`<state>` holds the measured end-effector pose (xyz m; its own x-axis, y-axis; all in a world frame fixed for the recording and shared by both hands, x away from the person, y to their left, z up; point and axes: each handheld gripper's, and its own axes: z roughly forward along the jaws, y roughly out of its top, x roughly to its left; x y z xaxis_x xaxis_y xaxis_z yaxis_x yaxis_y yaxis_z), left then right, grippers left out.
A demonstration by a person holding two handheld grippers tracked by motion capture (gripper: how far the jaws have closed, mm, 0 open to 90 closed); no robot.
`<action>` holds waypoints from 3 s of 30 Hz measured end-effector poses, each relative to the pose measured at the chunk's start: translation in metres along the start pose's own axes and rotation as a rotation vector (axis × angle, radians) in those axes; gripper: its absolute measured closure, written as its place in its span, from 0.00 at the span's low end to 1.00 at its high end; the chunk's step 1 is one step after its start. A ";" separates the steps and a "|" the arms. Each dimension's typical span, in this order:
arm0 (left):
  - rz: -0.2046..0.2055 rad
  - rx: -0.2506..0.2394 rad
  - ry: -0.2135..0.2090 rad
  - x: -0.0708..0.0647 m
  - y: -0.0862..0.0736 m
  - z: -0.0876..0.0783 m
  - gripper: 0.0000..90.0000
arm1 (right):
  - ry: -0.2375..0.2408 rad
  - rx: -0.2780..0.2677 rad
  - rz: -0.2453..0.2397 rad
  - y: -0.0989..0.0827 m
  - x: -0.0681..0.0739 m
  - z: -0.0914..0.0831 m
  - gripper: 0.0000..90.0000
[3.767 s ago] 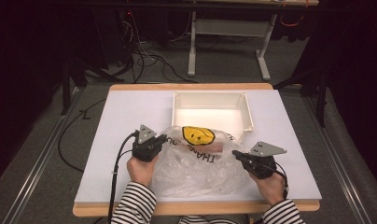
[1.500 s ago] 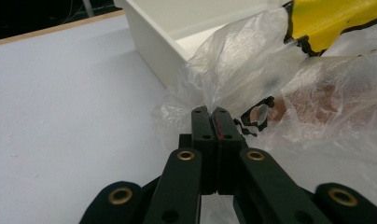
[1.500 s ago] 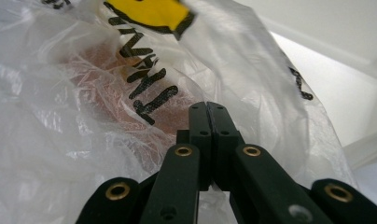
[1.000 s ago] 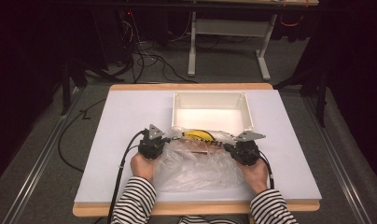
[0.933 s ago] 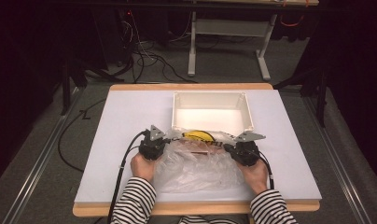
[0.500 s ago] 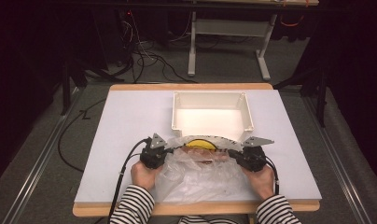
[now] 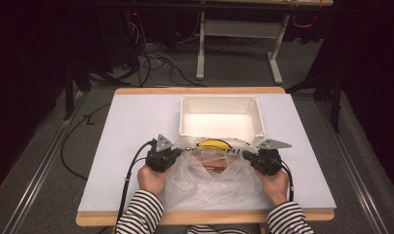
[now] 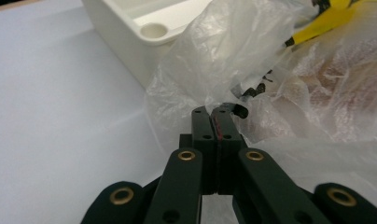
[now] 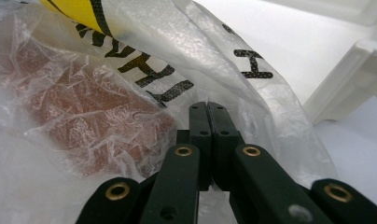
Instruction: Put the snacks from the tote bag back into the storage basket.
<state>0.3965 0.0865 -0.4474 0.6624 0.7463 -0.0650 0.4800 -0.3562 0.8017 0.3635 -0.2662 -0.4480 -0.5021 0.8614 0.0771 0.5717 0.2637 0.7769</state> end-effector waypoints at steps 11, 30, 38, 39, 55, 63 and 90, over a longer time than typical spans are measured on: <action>-0.053 0.083 0.013 0.008 -0.003 0.018 1.00 | -0.010 0.072 0.029 -0.004 -0.009 0.014 1.00; -0.024 0.039 0.022 -0.004 -0.012 -0.009 0.89 | -0.016 0.117 -0.001 -0.021 -0.007 0.017 1.00; -0.060 -0.094 0.022 -0.016 0.000 -0.055 0.60 | -0.022 0.107 -0.020 -0.022 -0.005 0.018 1.00; -0.050 -0.102 0.015 -0.021 0.001 -0.060 0.57 | -0.021 0.107 -0.019 -0.022 -0.006 0.018 1.00; 0.017 0.060 0.037 -0.062 -0.022 -0.032 0.40 | -0.030 0.105 -0.026 -0.022 -0.004 0.019 1.00; -0.001 0.116 0.071 -0.053 -0.031 -0.015 0.64 | -0.031 0.103 -0.034 -0.023 -0.003 0.019 1.00; 0.002 0.096 0.027 -0.035 -0.036 -0.028 0.59 | -0.019 0.033 -0.052 -0.020 -0.001 -0.007 0.74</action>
<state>0.3402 0.0893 -0.4571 0.6481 0.7602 -0.0463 0.5326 -0.4090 0.7410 0.3481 -0.2756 -0.4594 -0.5195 0.8541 0.0246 0.5661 0.3225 0.7586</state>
